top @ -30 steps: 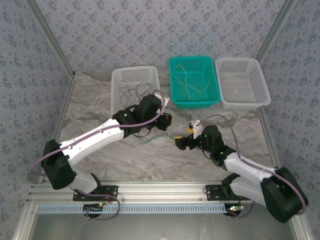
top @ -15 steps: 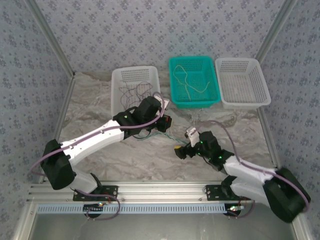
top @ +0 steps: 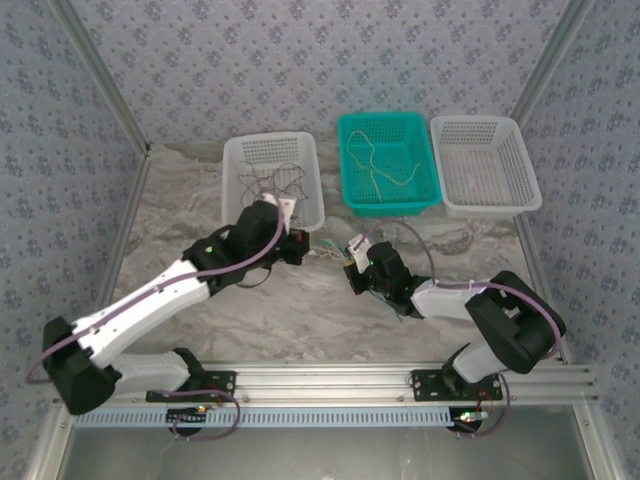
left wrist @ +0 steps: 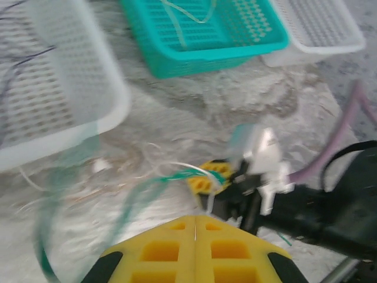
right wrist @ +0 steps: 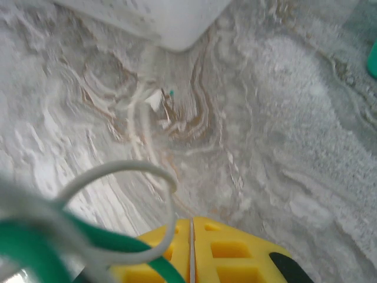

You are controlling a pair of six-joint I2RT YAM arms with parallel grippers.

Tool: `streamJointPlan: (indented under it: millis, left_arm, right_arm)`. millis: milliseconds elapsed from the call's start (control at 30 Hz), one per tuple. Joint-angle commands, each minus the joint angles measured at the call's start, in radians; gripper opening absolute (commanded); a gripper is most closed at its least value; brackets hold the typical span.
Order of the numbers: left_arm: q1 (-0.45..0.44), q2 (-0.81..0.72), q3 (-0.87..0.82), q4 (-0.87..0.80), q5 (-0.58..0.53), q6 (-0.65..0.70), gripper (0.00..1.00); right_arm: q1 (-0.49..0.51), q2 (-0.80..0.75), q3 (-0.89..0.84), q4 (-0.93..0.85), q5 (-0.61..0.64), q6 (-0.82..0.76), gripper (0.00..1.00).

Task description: Untangle the cables

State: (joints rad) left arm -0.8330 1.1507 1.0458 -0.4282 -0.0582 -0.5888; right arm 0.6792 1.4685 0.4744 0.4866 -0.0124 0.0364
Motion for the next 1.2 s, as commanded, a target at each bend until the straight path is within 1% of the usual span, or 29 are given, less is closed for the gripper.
streamJointPlan:
  millis: [0, 67, 133, 233, 300, 400, 567, 633, 767, 900, 967, 1033, 1167]
  left_arm:
    - [0.058, -0.195, -0.034, -0.075, -0.163, -0.045, 0.00]
    - [0.100, -0.293, -0.054, -0.130, -0.214, -0.048, 0.00]
    - [0.150, -0.378, -0.061, -0.177, -0.238, -0.038, 0.00]
    - [0.218, -0.454, -0.037, -0.242, -0.263, -0.010, 0.00]
    - [0.255, -0.478, -0.010, -0.293, -0.278, 0.023, 0.00]
    - [0.305, -0.482, 0.051, -0.344, -0.295, 0.074, 0.00]
    - [0.362, -0.479, 0.123, -0.372, -0.331, 0.137, 0.00]
    - [0.388, -0.473, 0.164, -0.389, -0.356, 0.160, 0.00]
    - [0.441, -0.467, 0.244, -0.392, -0.403, 0.195, 0.00]
    - [0.475, -0.457, 0.317, -0.363, -0.509, 0.272, 0.00]
    - [0.483, -0.451, 0.352, -0.331, -0.608, 0.336, 0.00]
    - [0.483, -0.448, 0.387, -0.298, -0.672, 0.385, 0.00]
    - [0.483, -0.457, 0.433, -0.256, -0.744, 0.450, 0.00]
  right_arm:
    - [-0.050, -0.015, -0.032, -0.117, 0.094, 0.104, 0.00]
    - [-0.073, -0.024, -0.047, -0.136, 0.093, 0.144, 0.00]
    - [-0.090, -0.028, -0.061, -0.140, 0.093, 0.171, 0.00]
    - [-0.115, -0.020, -0.067, -0.150, 0.111, 0.198, 0.00]
    - [-0.143, -0.016, -0.071, -0.154, 0.131, 0.232, 0.00]
    - [-0.186, -0.009, -0.077, -0.152, 0.135, 0.294, 0.00]
    - [-0.227, 0.005, -0.085, -0.184, 0.170, 0.388, 0.08]
    - [-0.250, 0.009, -0.109, -0.164, 0.161, 0.424, 0.08]
    - [-0.256, 0.008, -0.135, -0.133, 0.176, 0.497, 0.09]
    - [-0.259, 0.010, -0.133, -0.131, 0.194, 0.536, 0.11]
    - [-0.263, 0.011, -0.132, -0.132, 0.200, 0.559, 0.11]
    - [-0.267, 0.011, -0.129, -0.132, 0.206, 0.579, 0.10]
    - [-0.267, 0.011, -0.126, -0.131, 0.216, 0.585, 0.11]
